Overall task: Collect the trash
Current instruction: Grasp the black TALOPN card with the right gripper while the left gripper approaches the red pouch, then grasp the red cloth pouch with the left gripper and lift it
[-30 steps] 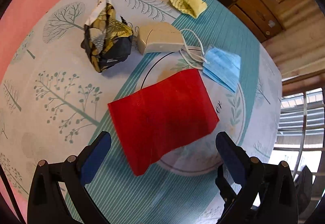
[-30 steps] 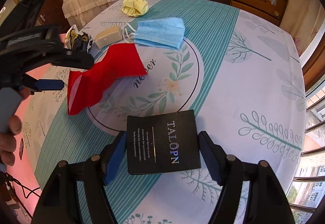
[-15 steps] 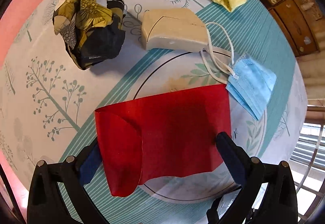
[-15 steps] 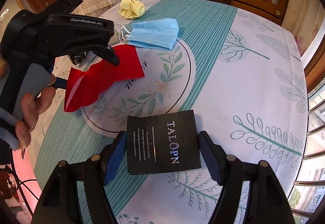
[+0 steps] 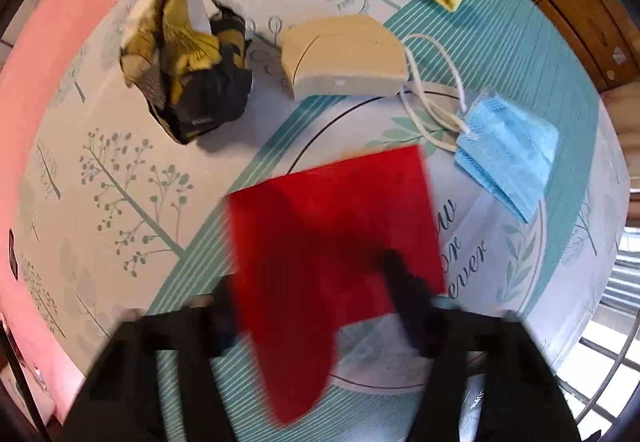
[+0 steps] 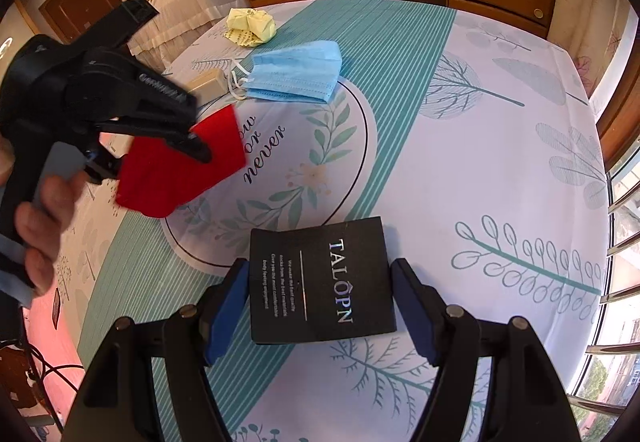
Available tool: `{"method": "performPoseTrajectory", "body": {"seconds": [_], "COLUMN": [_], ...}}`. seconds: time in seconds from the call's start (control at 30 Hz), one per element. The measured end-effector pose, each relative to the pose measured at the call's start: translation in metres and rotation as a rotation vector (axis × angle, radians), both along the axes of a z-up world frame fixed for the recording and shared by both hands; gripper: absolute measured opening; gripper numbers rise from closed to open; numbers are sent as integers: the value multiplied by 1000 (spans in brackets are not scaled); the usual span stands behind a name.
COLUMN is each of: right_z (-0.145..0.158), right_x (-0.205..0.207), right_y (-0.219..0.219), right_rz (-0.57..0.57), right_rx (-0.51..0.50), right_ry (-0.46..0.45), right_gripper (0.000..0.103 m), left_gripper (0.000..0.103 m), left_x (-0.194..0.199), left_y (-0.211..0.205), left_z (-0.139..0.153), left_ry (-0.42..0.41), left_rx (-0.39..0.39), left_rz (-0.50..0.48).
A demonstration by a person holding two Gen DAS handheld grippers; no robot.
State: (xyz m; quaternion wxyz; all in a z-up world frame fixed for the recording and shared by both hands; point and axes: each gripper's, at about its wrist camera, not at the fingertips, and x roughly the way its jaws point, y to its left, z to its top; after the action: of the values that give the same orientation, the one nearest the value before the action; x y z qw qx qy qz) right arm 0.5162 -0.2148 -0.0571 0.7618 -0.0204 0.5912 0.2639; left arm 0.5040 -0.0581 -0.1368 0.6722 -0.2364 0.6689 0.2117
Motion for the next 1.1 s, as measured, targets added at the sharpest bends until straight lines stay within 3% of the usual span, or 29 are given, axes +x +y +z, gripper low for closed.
{"method": "performPoseTrajectory", "body": {"seconds": [0.03,0.1,0.17,0.4,0.67,0.83,1.1], "right_z": [0,0,1,10,41,70,103], "right_x": [-1,-1,-2,-20,-68,-120,-228], "right_y": [0,1,3,15,36,53,85], "right_rz": [-2,-6,-10,-12,-41,-101,-256], "right_rx": [-2,-8,-6,-8,-11,-19,-24], "right_ry": [-2,-4,0,-11,-52,-89,-126], "right_gripper": [71,71,71,71,71,71,71], "left_gripper": [19,9,5,3,3,3,3], "left_x": [-1,-3,-7,-34,-91,-133,-248], "left_y": [2,8,13,19,15,24,96], "left_z": [1,0,0,-5,15,43,95], "left_ry": [-5,-13,-31,-51,-107,-186,-307], "left_rx": [-18,-50,-82,-199,-256,-305,-368], "left_rz": [-6,-19,-21,-21,-138,-267,-527]}}
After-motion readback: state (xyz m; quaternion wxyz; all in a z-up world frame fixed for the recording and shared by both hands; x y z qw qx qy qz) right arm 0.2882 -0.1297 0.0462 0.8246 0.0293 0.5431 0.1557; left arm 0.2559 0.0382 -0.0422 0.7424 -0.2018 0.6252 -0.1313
